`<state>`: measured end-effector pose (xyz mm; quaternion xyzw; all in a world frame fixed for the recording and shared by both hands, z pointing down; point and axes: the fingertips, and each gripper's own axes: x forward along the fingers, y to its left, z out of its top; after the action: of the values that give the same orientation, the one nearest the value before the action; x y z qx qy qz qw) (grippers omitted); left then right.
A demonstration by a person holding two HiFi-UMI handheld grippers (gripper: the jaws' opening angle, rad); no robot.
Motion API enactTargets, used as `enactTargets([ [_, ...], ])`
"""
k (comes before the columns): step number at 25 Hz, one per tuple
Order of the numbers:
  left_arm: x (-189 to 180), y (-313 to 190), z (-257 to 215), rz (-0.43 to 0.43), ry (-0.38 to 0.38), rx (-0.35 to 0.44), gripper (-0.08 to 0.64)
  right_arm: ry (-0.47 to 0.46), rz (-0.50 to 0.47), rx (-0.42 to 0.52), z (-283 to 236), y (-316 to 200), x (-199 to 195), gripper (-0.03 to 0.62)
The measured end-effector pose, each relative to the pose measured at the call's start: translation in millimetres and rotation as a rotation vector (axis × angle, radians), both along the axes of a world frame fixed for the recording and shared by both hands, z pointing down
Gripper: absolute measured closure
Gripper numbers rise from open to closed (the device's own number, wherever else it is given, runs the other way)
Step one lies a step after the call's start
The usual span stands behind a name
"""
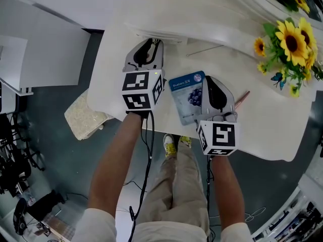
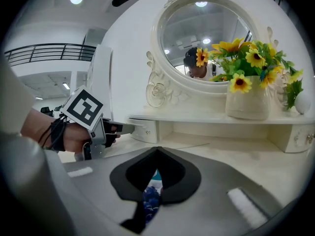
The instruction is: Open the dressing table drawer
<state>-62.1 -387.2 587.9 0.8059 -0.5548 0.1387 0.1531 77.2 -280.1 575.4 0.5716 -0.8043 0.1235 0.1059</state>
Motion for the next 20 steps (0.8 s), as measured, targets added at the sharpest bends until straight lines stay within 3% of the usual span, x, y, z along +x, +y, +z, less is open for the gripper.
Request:
enactTargets([
  [20, -4, 17, 0, 0.015, 0.001, -0.002, 0.460, 0.001, -0.009, -0.008, 1, 1, -1, 0.583],
])
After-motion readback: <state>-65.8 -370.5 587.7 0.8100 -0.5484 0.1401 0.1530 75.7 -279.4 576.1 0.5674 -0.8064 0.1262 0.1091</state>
